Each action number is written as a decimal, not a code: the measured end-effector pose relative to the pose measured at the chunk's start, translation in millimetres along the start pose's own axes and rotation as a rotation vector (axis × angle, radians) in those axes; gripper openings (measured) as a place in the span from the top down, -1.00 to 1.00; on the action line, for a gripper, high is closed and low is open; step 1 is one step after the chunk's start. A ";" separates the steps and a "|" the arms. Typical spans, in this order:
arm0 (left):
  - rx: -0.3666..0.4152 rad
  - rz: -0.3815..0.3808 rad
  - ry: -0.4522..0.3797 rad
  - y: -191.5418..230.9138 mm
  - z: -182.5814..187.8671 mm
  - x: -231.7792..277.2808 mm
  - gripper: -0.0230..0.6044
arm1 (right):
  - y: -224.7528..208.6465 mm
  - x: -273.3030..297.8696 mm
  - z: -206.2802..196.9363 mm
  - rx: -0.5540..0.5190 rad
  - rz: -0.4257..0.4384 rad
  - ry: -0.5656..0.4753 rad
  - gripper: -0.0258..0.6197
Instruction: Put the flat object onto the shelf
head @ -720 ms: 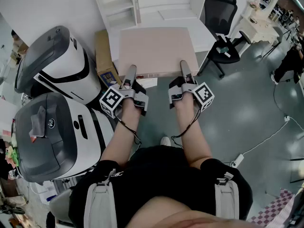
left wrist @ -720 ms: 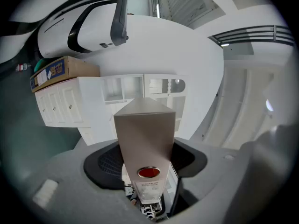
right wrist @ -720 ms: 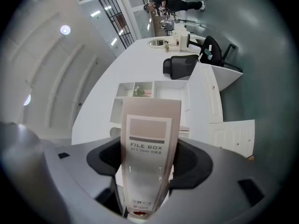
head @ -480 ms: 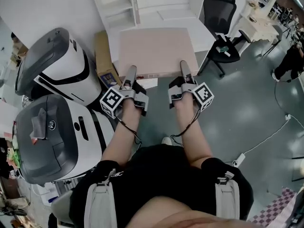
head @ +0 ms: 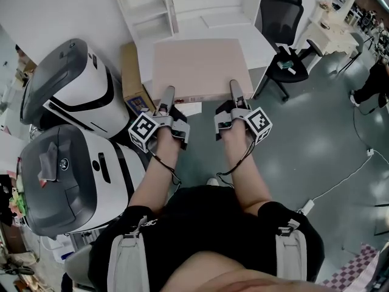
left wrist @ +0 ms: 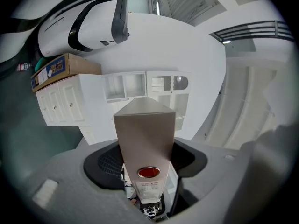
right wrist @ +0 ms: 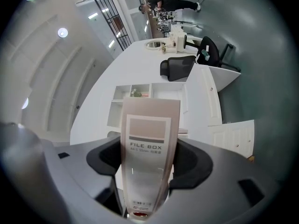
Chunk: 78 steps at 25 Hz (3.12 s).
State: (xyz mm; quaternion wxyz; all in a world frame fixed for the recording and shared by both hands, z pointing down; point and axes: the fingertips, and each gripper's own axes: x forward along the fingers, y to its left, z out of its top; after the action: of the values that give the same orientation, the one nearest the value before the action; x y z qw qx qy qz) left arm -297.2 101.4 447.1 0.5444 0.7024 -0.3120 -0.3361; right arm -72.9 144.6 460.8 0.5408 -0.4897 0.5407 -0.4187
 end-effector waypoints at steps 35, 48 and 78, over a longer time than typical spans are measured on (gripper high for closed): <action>0.007 -0.028 -0.015 22.7 -46.9 142.4 0.02 | -36.0 99.6 109.1 -0.019 0.009 0.049 0.03; -0.011 -0.017 -0.005 50.8 -5.6 275.0 0.02 | -60.6 234.5 139.3 -0.031 -0.002 0.044 0.03; -0.028 0.041 -0.032 102.5 82.5 510.7 0.02 | -114.2 489.5 180.6 -0.016 -0.061 0.089 0.03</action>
State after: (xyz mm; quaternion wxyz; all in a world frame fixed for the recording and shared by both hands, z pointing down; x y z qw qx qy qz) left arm -75.7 -376.8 464.5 0.5559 0.6826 -0.3304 -0.3404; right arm 147.3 -341.8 475.8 0.4994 -0.4913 0.5523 -0.4519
